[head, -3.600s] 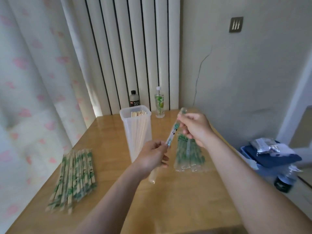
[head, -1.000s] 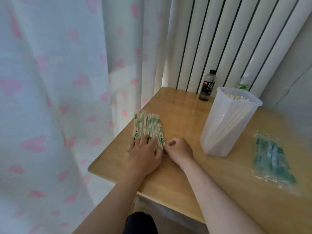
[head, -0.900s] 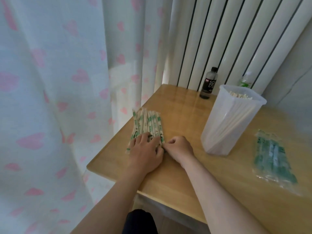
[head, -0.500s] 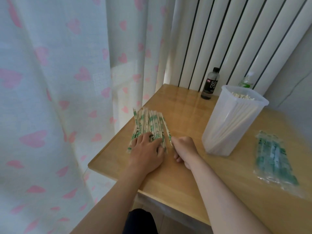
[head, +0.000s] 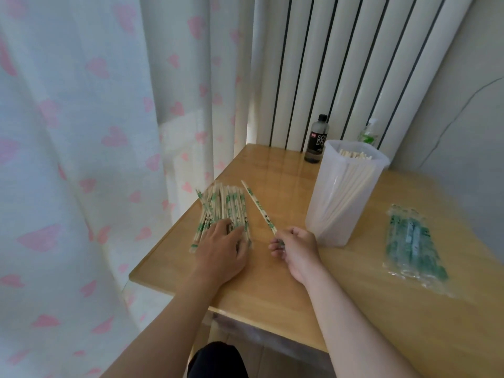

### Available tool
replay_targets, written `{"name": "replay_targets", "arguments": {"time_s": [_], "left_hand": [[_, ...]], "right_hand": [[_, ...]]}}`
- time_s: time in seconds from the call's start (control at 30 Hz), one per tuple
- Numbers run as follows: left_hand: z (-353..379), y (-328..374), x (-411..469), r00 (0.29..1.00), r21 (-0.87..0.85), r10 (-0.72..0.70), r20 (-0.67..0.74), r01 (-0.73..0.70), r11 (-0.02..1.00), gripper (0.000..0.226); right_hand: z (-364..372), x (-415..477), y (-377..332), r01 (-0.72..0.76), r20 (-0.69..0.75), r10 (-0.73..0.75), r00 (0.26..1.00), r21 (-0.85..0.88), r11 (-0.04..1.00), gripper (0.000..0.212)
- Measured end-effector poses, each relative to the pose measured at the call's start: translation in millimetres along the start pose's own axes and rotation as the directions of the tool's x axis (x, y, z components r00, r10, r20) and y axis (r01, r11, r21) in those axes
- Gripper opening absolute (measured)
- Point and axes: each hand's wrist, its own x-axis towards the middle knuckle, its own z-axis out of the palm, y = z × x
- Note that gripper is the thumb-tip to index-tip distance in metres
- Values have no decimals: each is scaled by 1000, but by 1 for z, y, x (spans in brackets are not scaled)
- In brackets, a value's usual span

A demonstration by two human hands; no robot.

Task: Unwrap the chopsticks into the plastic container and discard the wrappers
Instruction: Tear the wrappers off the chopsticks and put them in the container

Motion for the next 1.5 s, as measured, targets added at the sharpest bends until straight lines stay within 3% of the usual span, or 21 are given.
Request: {"name": "replay_targets", "arguments": {"time_s": [0.5,0.6,0.7,0.8,0.93,1.1,1.23,1.5], "left_hand": [[-8,4,-4,998,-23,-8,-55,7,1000,52],[-13,9,1,996,-8,-1,-90,0,1000,54],[-21,34,15,971,72,183,-155,-174,982,50],[-26,62,28,897,141,413,-160,-394,908,33],[-26,96,37,860,34,505,-69,-504,863,36],[-14,137,38,881,-234,473,-15,-463,855,47],[-13,168,34,872,-339,486,-53,-474,813,39],[-8,200,31,905,-361,424,-42,-410,838,24]], "right_hand": [[-12,-15,-2,4,39,-9,999,110,994,6],[-25,-22,-10,17,80,-22,997,60,998,13],[-46,-30,-25,16,160,-30,987,87,996,17],[-74,-40,-45,11,218,-47,975,163,987,21],[-110,-50,-66,39,184,-94,978,280,959,20],[-147,-60,-77,75,180,-186,966,493,867,13],[-159,-60,-74,151,113,-221,969,439,886,17],[-160,-58,-65,176,3,-193,981,395,902,18]]}}
